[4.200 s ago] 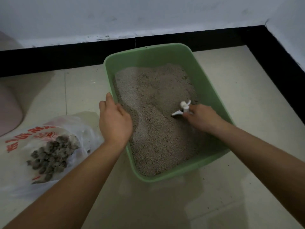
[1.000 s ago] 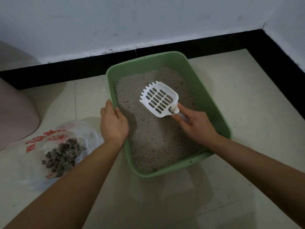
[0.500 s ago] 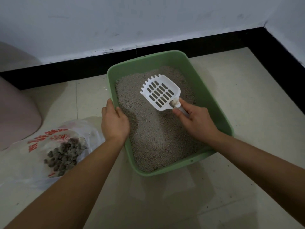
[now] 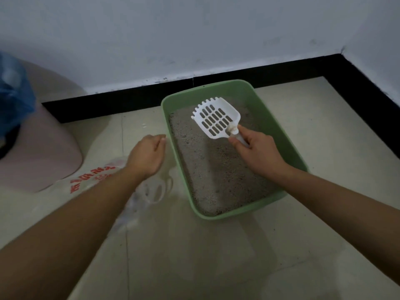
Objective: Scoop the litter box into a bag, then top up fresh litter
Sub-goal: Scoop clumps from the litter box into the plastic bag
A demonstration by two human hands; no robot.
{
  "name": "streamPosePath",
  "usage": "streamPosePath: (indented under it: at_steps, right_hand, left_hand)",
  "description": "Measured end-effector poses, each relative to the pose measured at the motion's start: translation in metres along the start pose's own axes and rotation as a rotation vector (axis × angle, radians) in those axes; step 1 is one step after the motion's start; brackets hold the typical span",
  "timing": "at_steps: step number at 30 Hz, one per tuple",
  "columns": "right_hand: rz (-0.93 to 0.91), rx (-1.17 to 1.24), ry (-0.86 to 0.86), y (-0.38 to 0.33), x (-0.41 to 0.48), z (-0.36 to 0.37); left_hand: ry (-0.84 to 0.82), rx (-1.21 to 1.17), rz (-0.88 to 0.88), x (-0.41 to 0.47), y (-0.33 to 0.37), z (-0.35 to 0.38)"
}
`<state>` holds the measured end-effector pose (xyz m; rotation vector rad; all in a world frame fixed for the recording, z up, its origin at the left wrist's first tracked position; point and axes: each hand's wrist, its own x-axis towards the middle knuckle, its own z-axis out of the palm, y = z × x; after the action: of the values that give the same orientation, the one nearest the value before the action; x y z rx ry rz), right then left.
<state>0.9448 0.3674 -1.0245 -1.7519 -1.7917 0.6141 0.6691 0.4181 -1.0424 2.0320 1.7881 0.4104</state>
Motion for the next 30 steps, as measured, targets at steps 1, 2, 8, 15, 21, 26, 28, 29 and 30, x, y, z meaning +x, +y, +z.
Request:
streamPosePath:
  at_steps: [1,2,8,15,21,26,28,29,30]
  right_hand:
    - [-0.012,0.019,-0.002,-0.012,-0.001,0.003]
    - [-0.026,0.038,-0.004,-0.026,-0.001,0.007]
    - [-0.184,-0.059,-0.182,-0.124,-0.011,0.057]
    - [-0.561,-0.746,-0.482,-0.180,-0.047,0.127]
    - [-0.388,-0.578,-0.471,-0.174,-0.039,0.108]
    - [-0.239,-0.298,-0.170,-0.124,-0.023,0.053]
    - [-0.155,-0.390,-0.086,-0.096,-0.015,0.024]
    - [-0.089,-0.462,-0.070,-0.081,-0.012,0.010]
    - [-0.021,-0.547,-0.063,-0.066,-0.009,-0.004]
  left_hand:
    - [-0.014,0.115,0.046,-0.001,-0.017,-0.018]
    - [-0.018,0.221,0.068,-0.002,-0.035,-0.035]
    - [-0.221,0.632,-0.237,-0.046,-0.123,-0.105]
    - [-0.214,0.618,-0.393,-0.085,-0.172,-0.117]
    - [-0.178,0.559,-0.363,-0.081,-0.158,-0.116]
    - [0.053,0.517,-0.238,-0.063,-0.108,-0.096]
    - [0.142,0.339,-0.183,-0.056,-0.079,-0.079]
    - [0.158,0.227,-0.181,-0.052,-0.063,-0.069]
    - [0.161,0.113,-0.197,-0.049,-0.045,-0.058]
